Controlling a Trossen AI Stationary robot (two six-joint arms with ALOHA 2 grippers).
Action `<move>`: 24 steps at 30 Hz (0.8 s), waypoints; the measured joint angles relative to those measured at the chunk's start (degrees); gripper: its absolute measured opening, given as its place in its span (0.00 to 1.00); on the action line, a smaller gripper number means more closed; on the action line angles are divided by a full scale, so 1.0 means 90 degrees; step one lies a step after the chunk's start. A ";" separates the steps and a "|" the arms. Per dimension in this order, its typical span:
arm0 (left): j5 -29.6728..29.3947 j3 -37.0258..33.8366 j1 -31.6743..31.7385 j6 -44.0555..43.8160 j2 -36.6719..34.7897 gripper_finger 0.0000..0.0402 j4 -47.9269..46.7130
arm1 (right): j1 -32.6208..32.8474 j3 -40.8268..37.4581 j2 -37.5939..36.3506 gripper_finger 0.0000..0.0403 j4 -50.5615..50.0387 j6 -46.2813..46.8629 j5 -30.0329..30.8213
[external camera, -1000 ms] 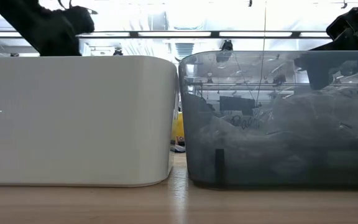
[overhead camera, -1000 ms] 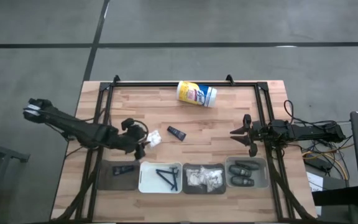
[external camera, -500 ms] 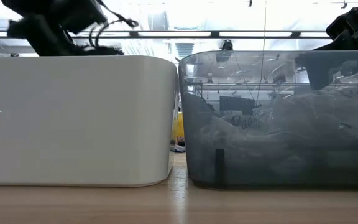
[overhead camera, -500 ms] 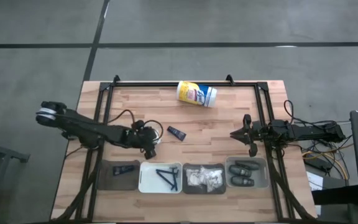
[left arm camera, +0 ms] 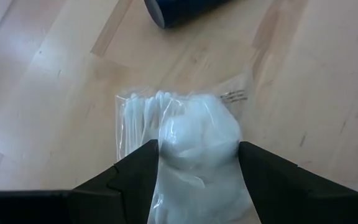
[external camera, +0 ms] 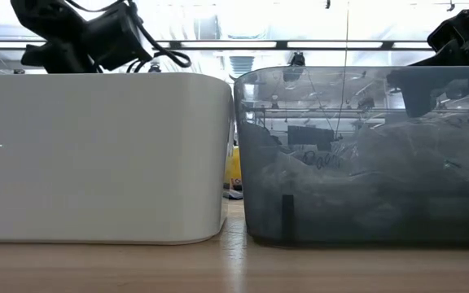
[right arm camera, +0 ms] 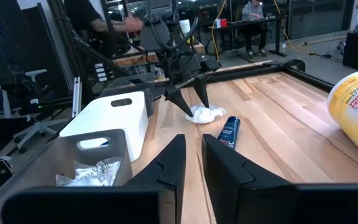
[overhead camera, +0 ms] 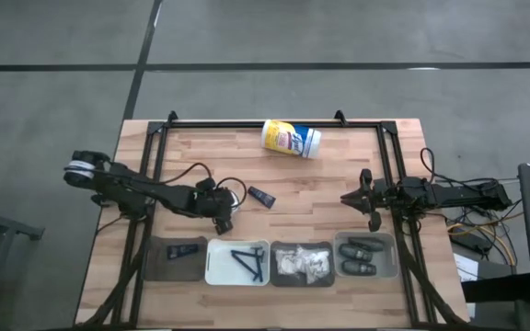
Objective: Pick & Place Travel size toiletries
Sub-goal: Put the cotton pack into the right black bin
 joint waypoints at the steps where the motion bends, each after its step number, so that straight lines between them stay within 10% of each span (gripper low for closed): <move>1: 0.0000 0.0000 0.0001 -0.0002 0.0007 0.57 -0.0003 | 0.0000 0.0000 0.0000 0.13 0.0000 -0.0002 0.0000; 11: 0.0012 0.0000 0.0081 -0.0010 0.0014 0.53 -0.0061 | 0.0000 0.0000 -0.0001 0.22 0.0000 0.0000 0.0001; 24: -0.0094 0.0018 0.0091 0.0304 0.0013 0.17 -0.0100 | 0.0000 -0.0001 0.0000 0.30 0.0001 -0.0001 0.0002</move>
